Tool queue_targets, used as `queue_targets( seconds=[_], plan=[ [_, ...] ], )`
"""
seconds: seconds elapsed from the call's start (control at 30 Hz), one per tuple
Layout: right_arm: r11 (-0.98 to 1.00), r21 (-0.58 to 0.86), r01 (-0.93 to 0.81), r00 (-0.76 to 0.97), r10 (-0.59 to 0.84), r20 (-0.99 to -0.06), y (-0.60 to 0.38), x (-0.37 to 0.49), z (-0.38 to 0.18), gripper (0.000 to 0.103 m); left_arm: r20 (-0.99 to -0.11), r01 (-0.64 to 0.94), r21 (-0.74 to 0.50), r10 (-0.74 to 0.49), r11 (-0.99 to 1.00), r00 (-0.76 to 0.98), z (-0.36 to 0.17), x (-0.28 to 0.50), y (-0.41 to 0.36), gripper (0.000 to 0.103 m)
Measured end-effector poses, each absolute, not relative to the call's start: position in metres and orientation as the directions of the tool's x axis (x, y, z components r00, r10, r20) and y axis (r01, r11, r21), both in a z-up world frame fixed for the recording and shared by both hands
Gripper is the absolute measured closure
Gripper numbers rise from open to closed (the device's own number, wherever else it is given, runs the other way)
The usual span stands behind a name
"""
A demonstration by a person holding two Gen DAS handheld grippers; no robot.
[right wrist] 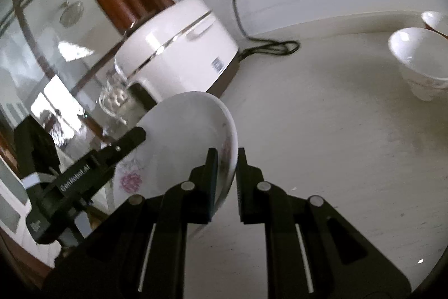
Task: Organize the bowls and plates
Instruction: 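Carry the plate with both grippers onto the plate stack by the cooker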
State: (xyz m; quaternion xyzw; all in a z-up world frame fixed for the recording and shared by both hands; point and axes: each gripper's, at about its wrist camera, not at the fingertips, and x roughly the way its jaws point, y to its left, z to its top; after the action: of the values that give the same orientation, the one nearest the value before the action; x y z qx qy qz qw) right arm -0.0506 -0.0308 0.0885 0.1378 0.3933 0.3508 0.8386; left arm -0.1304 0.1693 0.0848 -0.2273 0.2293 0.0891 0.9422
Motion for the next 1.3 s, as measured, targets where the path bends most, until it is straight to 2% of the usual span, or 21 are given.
queue_targets(
  seconds=[0.1,0.73,1.3],
  plan=[
    [0.712,0.478,-0.514,0.413,0.695,-0.589,-0.008,-0.054,0.083,0.086,-0.481,-0.304,-0.385,0.092,0.872,0.872,0.081,-0.138,0.183,0.073],
    [0.713,0.391,-0.581,0.368,0.66,-0.655,0.038,-0.066,0.06,0.085,-0.532,-0.373,-0.413,0.112,0.831,0.84,0.045,-0.15,0.217,0.073],
    [0.734,0.288,-0.615,0.44,0.623,-0.647,0.041,-0.074,0.065,0.085,-0.549,-0.376,-0.399,0.111,0.836,0.829,0.038,-0.136,0.216,0.073]
  ],
)
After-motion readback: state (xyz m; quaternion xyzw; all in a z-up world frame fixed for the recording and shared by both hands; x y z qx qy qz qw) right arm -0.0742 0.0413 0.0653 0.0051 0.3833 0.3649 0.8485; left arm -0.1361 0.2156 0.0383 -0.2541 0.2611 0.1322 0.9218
